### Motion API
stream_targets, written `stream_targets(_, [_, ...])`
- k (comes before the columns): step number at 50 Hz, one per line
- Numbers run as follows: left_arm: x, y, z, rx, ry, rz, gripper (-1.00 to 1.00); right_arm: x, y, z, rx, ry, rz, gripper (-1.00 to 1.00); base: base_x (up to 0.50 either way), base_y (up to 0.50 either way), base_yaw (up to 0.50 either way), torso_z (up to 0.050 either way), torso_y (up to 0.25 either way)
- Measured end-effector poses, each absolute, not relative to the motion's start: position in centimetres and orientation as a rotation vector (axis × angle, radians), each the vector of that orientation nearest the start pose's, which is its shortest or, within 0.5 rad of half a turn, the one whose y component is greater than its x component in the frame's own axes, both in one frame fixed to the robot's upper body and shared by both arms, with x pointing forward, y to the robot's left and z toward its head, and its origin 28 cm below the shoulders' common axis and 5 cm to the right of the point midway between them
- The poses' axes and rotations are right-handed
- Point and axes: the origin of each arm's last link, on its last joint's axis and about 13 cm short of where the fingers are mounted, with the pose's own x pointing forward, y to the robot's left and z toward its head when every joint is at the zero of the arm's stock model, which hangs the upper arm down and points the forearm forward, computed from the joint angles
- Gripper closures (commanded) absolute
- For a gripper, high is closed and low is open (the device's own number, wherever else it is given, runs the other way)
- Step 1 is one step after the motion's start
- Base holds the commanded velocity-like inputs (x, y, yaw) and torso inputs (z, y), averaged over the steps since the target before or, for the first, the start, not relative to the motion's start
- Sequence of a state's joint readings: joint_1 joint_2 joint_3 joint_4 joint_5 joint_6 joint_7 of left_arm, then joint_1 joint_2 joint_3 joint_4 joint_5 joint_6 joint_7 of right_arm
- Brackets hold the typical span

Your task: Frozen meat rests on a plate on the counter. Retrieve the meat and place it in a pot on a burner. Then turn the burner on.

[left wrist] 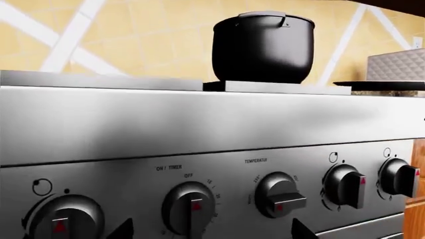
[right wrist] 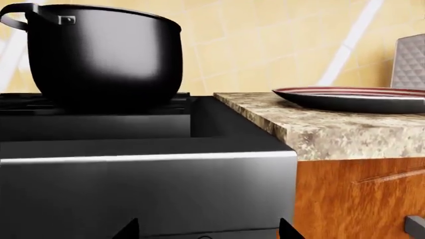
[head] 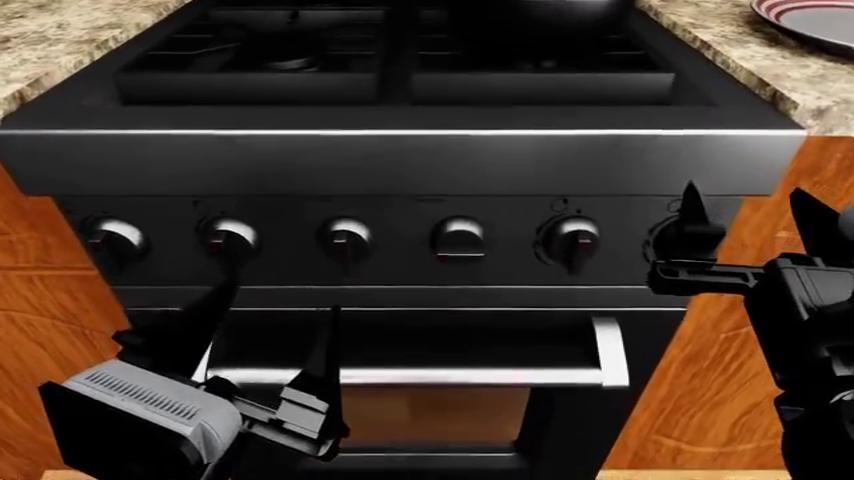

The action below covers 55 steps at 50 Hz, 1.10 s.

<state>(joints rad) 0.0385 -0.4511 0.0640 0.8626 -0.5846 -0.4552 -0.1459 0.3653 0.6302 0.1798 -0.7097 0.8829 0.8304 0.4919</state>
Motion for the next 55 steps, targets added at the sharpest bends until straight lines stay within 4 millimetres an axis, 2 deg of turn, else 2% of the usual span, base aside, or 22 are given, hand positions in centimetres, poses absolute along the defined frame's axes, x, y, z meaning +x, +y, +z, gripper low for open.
stream_targets(29, [16.2, 22.2, 14.9, -0.066, -0.223, -0.345, -1.00, 21.5, -18.0, 21.0, -0.013, -0.189, -0.106, -1.00, 0.00, 0.00, 0.00, -0.050, 0.000])
stream_targets(51, [15.6, 22.0, 15.2, -0.052, -0.236, -0.345, -1.00, 19.7, -18.1, 21.3, 0.005, -0.210, -0.077, -1.00, 0.00, 0.00, 0.00, -0.050, 0.000])
stream_targets(55, [15.5, 22.0, 15.3, -0.056, -0.239, -0.346, -1.00, 19.6, -18.1, 21.2, 0.005, -0.216, -0.073, -1.00, 0.00, 0.00, 0.00, 0.000, 0.000])
